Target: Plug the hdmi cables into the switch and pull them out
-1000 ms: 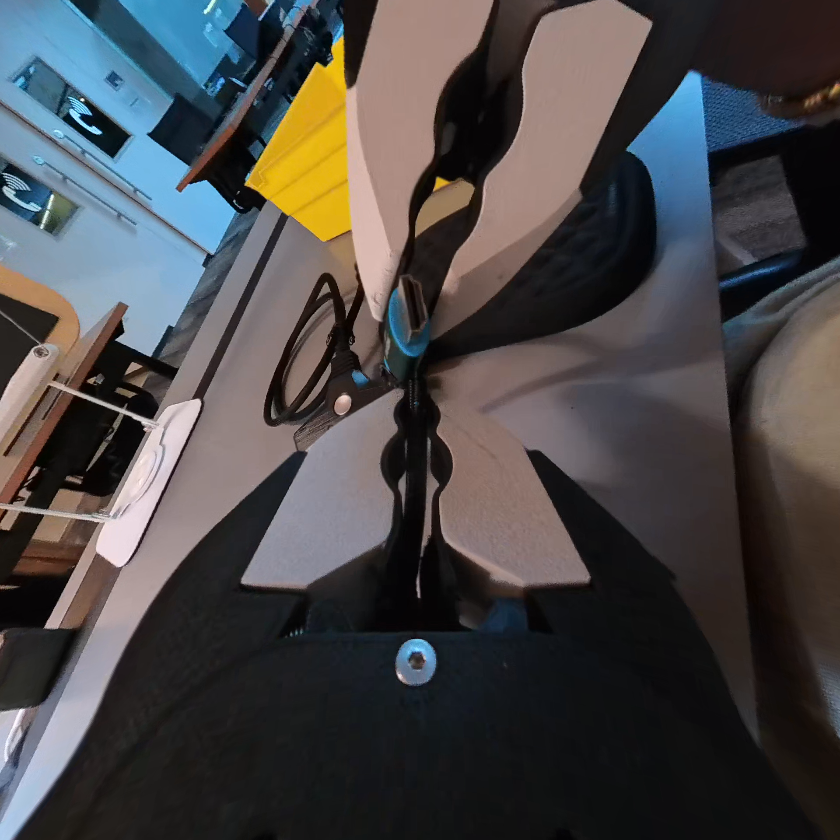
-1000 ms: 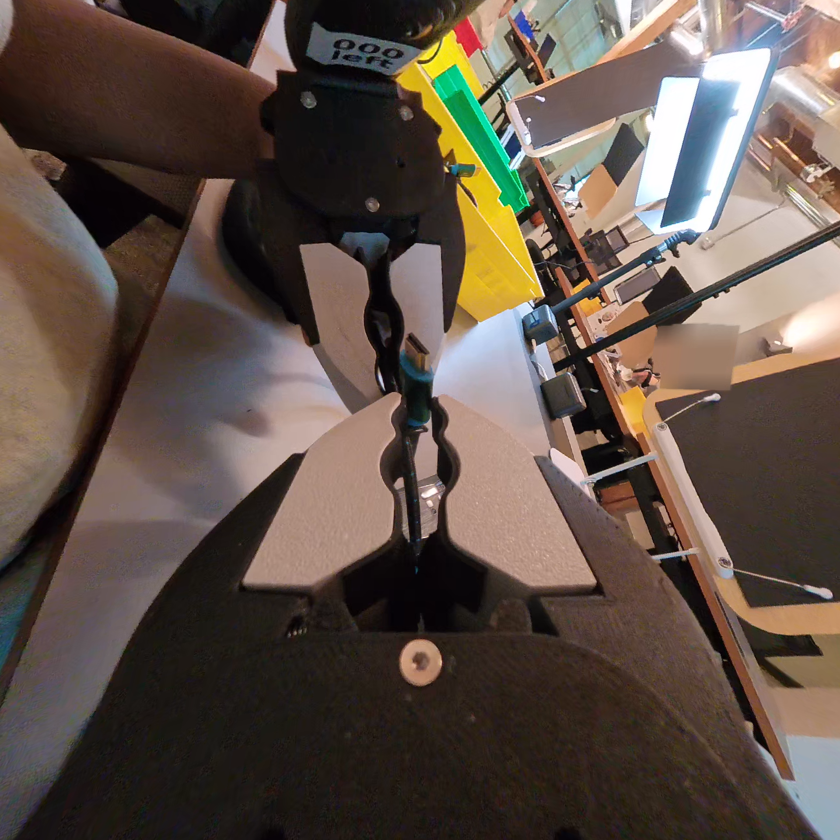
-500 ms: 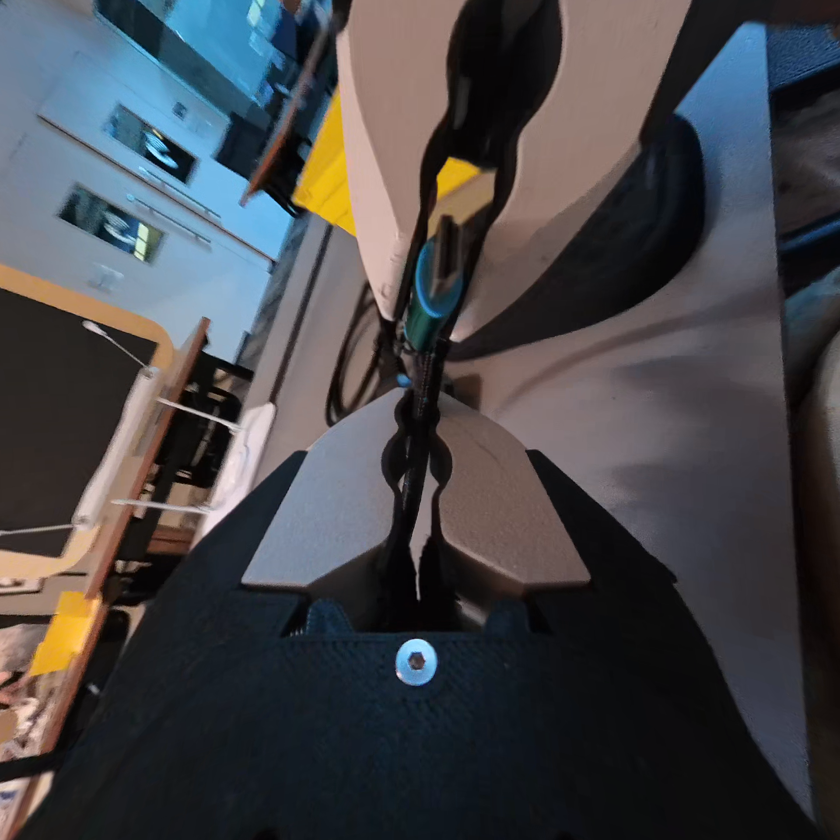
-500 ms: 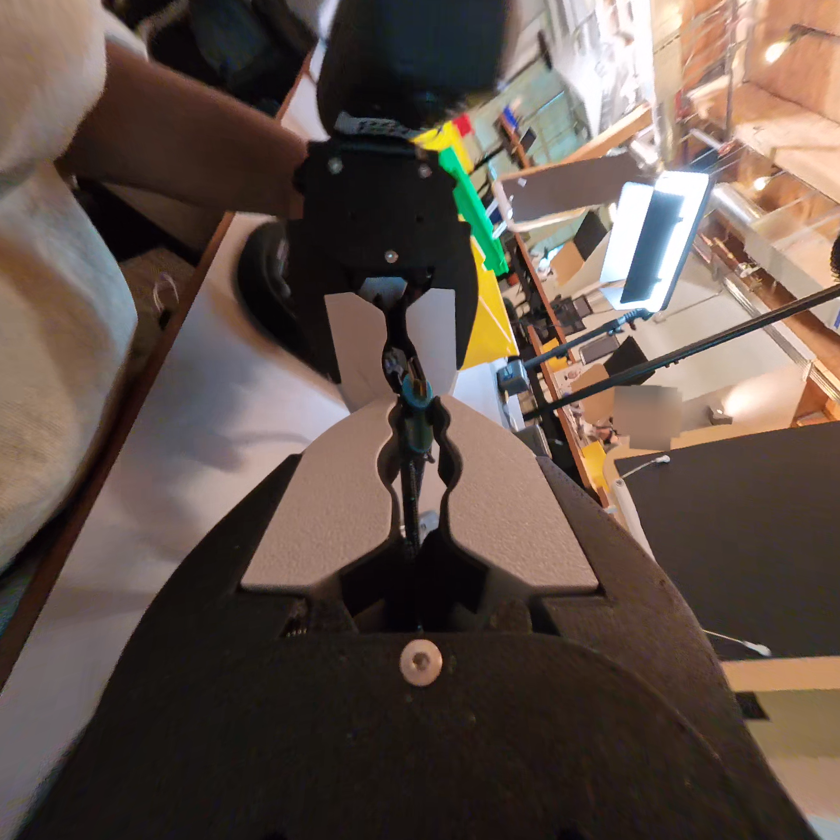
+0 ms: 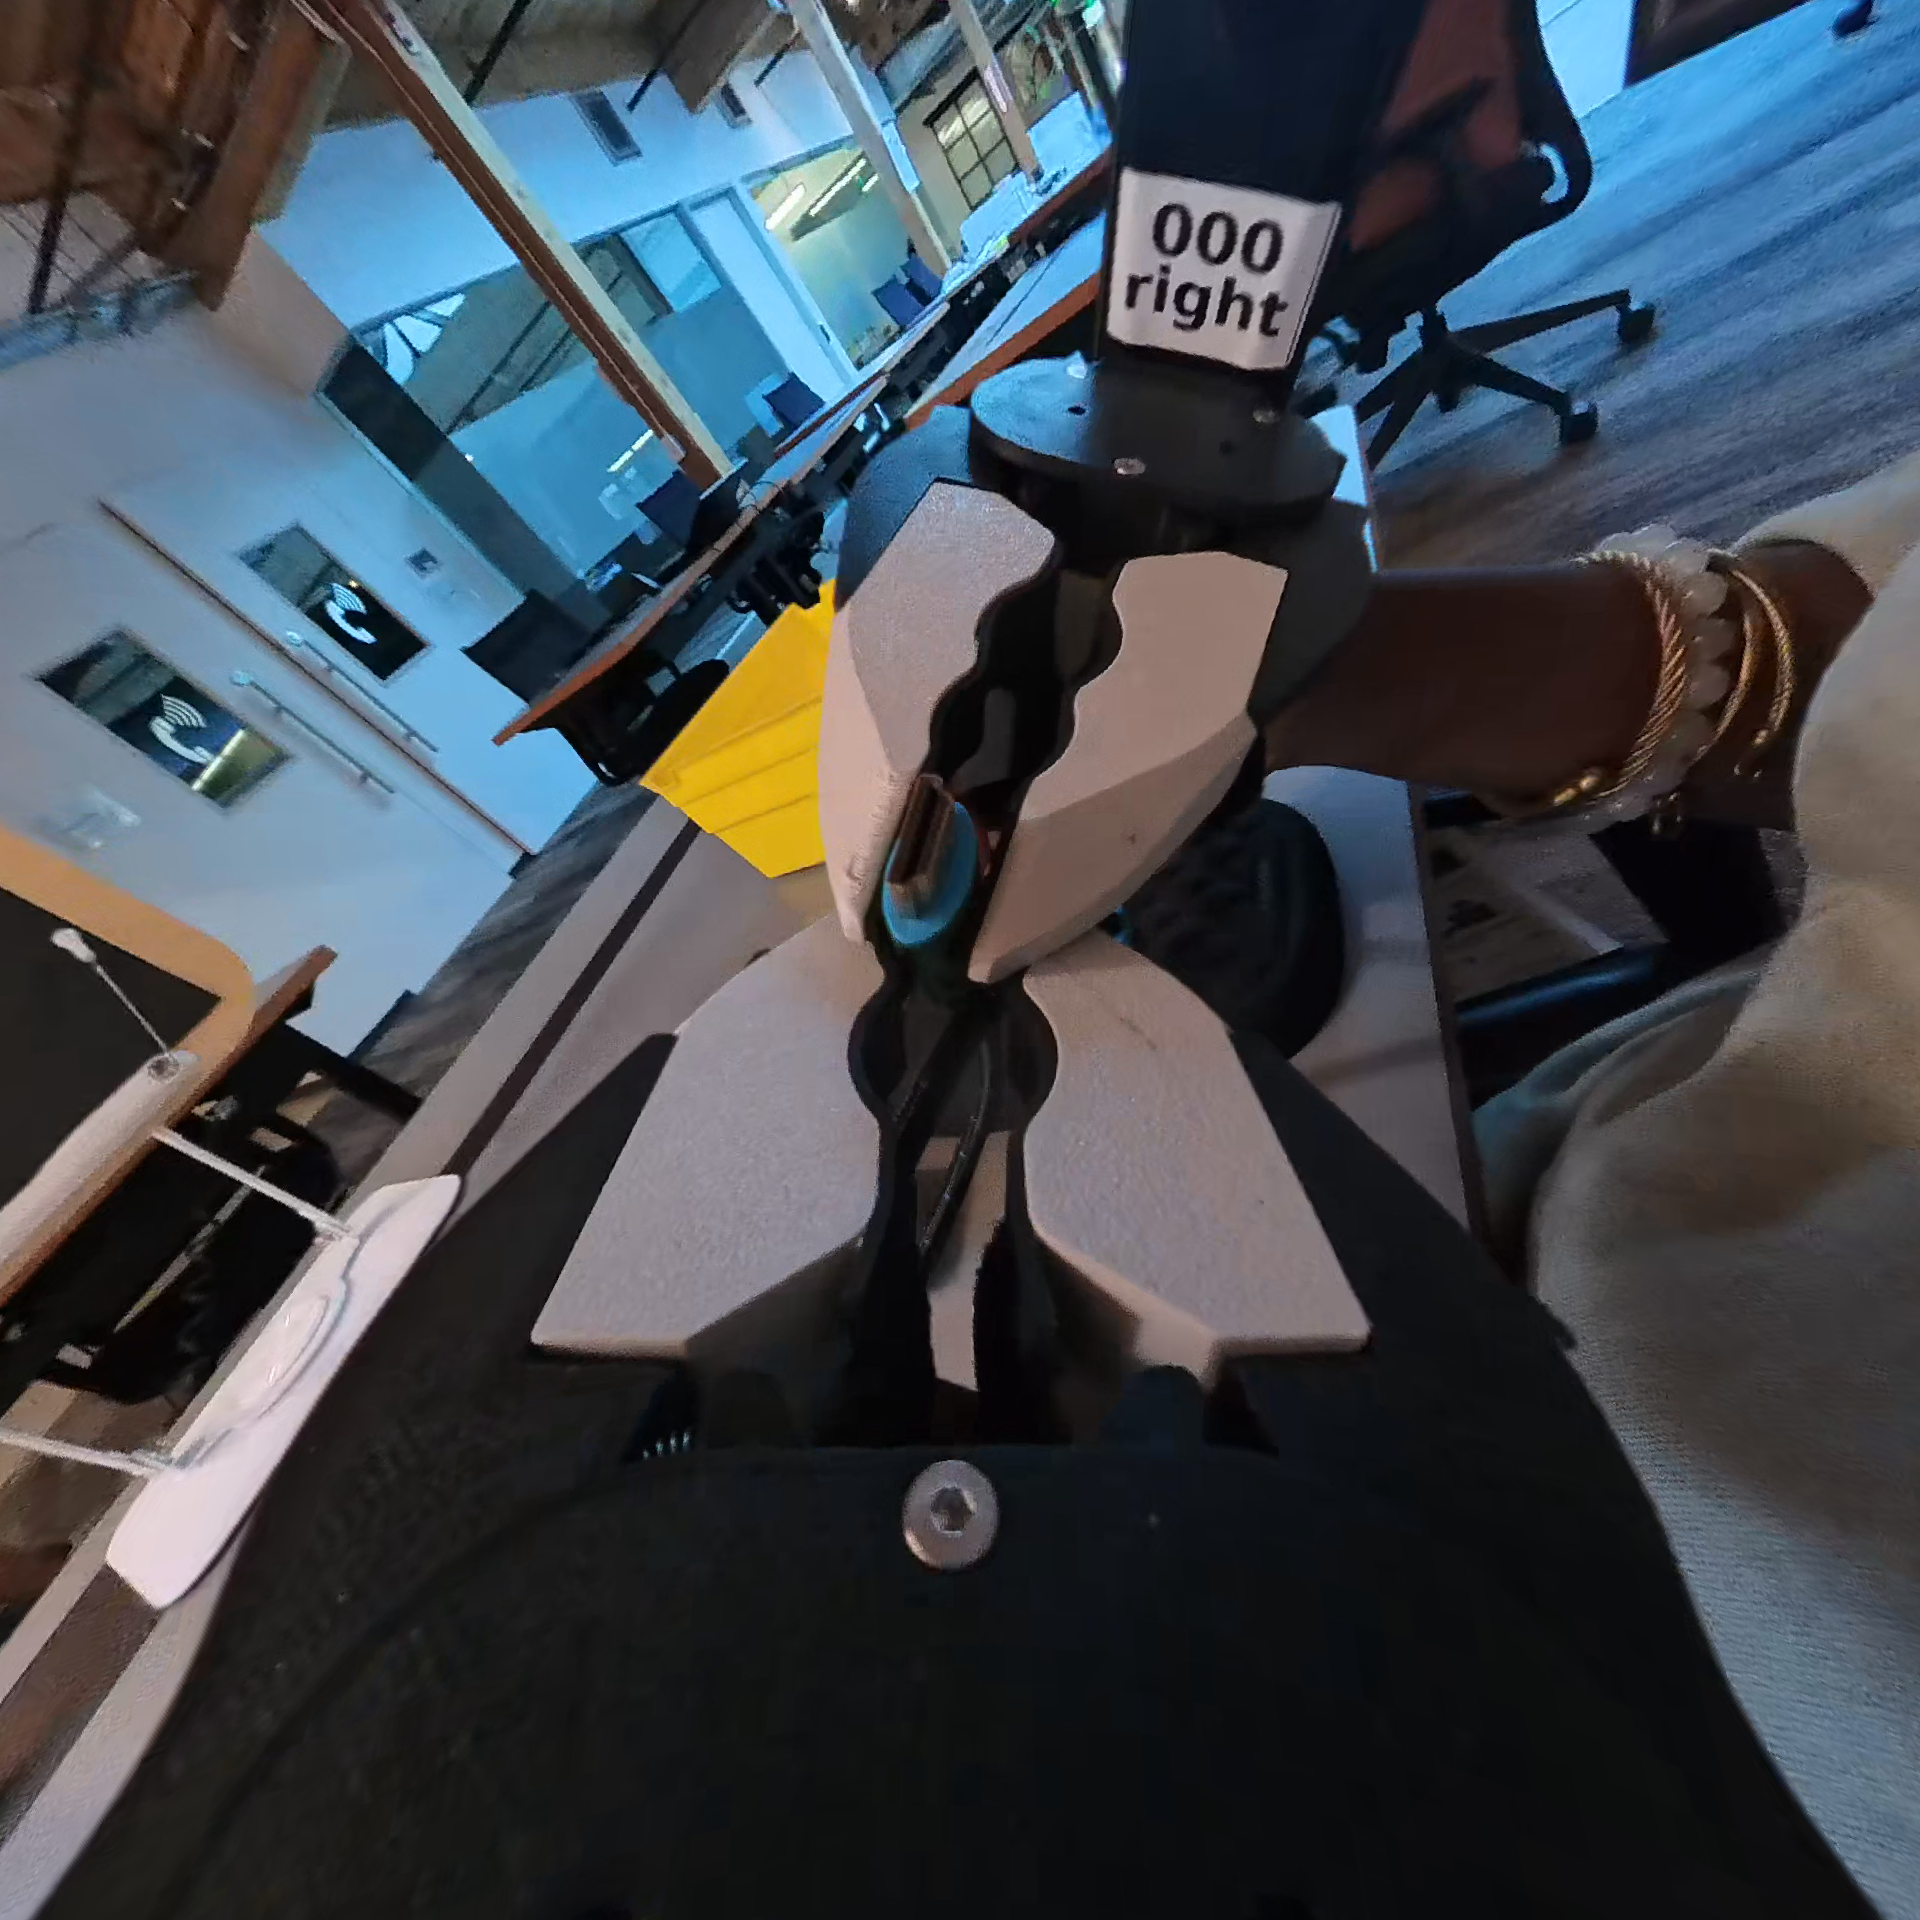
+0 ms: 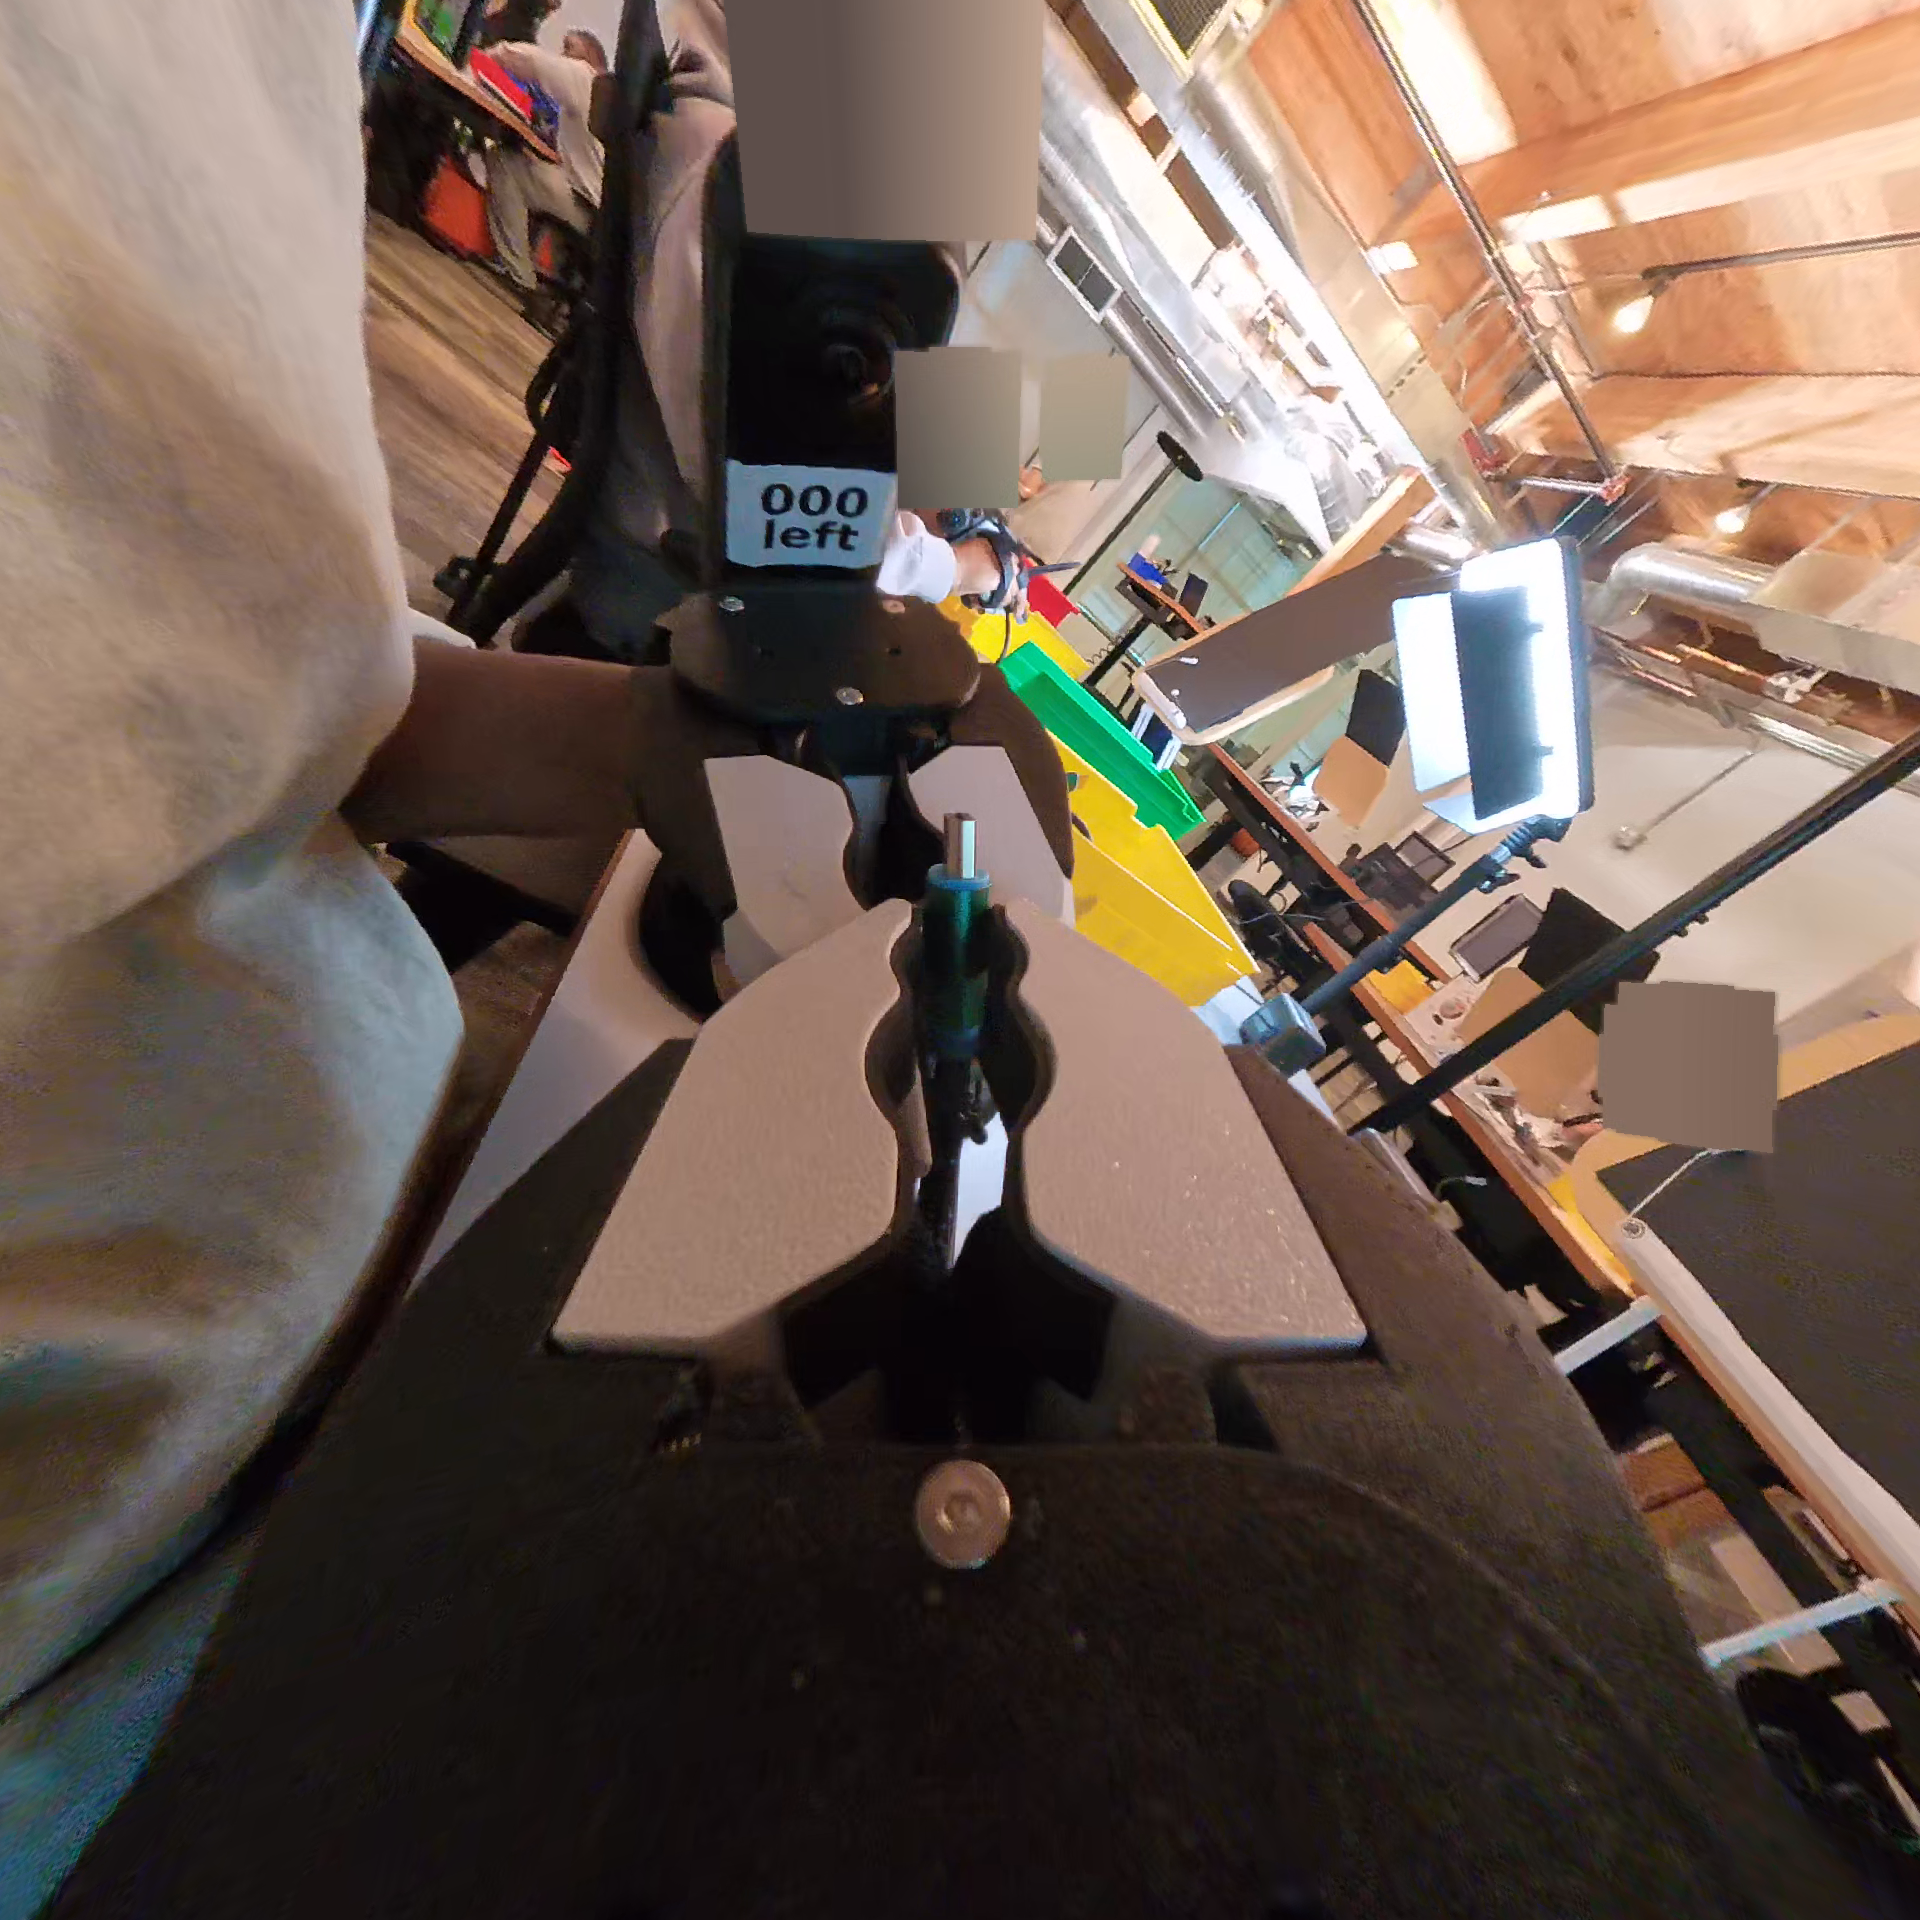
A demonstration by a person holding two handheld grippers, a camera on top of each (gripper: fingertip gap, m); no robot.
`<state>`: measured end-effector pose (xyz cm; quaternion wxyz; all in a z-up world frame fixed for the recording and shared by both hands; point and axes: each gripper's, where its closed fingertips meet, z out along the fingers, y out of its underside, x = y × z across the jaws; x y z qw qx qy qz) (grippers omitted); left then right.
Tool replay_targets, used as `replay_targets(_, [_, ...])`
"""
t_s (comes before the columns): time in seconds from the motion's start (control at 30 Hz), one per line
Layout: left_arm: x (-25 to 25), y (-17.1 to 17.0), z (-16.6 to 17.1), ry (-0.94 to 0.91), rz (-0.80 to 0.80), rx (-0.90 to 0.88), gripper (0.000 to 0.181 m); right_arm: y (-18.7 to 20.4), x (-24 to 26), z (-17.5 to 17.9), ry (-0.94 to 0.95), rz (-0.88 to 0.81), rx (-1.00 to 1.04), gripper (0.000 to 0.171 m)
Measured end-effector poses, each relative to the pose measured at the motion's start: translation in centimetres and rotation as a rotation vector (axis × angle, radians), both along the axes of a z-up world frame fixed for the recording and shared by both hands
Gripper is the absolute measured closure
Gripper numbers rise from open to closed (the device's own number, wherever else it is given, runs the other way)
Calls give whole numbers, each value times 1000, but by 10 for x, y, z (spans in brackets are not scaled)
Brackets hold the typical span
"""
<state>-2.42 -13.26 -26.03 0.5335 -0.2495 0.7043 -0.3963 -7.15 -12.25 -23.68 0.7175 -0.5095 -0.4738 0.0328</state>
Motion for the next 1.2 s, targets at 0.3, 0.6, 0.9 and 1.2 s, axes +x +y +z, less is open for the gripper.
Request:
replay_targets(0.3, [3, 11, -11, 75, 47, 19, 169, 3, 0, -1, -19, -34, 3, 160])
replay_targets(0.6, [2, 23, -12, 96, 97, 53, 170, 2, 7, 2, -10, -50, 24, 161])
replay_targets(0.9, [-1, 30, -7, 42, 106, 66, 170, 9, 19, 8, 225, 24, -15, 160])
replay_targets(1.2, [-2, 39, -15, 78, 150, 83, 172, 24, 13, 2, 408, 90, -105, 147])
